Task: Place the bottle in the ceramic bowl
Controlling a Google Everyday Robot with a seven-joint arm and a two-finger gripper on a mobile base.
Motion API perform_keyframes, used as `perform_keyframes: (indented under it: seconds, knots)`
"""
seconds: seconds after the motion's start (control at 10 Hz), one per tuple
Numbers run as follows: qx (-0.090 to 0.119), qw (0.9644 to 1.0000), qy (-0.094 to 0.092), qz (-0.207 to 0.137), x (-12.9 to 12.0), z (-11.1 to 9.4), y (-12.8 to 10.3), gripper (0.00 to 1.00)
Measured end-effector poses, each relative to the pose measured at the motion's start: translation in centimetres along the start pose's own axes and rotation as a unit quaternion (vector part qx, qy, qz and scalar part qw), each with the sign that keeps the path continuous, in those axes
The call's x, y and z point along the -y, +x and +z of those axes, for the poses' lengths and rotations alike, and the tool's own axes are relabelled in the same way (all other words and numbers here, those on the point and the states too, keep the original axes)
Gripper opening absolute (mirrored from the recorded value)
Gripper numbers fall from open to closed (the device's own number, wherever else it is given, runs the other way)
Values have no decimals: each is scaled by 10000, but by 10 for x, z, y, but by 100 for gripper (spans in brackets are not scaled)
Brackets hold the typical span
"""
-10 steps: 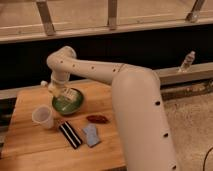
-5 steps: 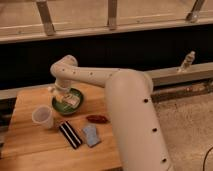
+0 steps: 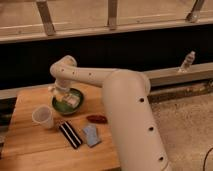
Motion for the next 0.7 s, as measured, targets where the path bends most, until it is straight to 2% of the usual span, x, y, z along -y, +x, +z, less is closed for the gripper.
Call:
perform_keyframes:
  seconds: [0.2,0.3,0.4,0.6,0.7]
  knots:
    - [0,10000,4,8,1,0,1,45]
    - [-1,10000,1,2,0,0,0,60]
    - [0,10000,1,1,0,0,0,68]
    - [-2,10000,3,3,1,0,0,79]
    - [-2,10000,3,2,0,0,0,80]
